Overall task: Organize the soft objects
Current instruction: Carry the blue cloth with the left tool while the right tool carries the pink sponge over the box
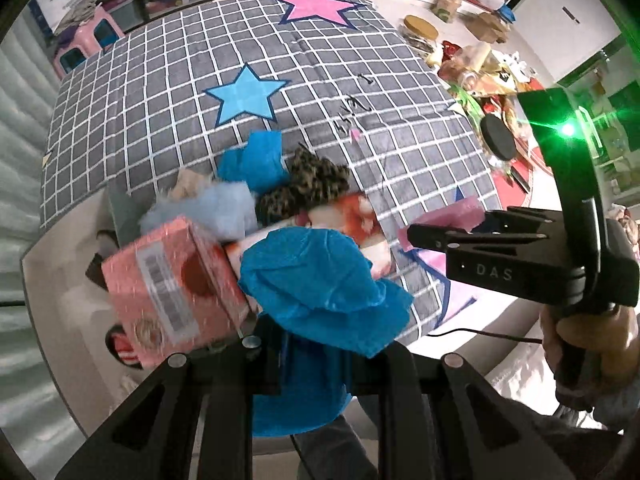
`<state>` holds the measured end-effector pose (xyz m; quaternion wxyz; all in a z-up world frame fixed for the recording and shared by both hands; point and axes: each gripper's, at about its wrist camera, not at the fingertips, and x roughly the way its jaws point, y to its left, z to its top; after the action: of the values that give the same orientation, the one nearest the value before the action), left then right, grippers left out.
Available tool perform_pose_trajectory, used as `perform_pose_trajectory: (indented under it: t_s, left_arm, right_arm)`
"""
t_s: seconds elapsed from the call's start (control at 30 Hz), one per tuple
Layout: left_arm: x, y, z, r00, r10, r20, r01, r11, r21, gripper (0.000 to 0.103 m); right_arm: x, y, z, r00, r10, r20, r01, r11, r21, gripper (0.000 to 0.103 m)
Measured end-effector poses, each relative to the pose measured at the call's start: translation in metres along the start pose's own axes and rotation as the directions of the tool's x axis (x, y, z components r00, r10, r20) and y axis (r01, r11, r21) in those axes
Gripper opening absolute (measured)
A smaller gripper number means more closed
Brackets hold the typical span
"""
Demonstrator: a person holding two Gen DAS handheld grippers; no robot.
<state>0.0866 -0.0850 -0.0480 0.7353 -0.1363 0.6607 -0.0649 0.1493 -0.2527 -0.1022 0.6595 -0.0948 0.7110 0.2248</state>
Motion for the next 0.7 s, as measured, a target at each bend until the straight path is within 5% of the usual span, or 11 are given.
perform_pose_trajectory:
  t_s: [0.7]
  left_arm:
    - [-0.028,0.061,-0.086,0.998,0.032,0.053,-0.024,0.989,-0.145,0.021]
  right_arm:
    - [0.006,0.091,-0.054,0.999,-0.007,-0.035,0.001,0.984,-0.176,0.049]
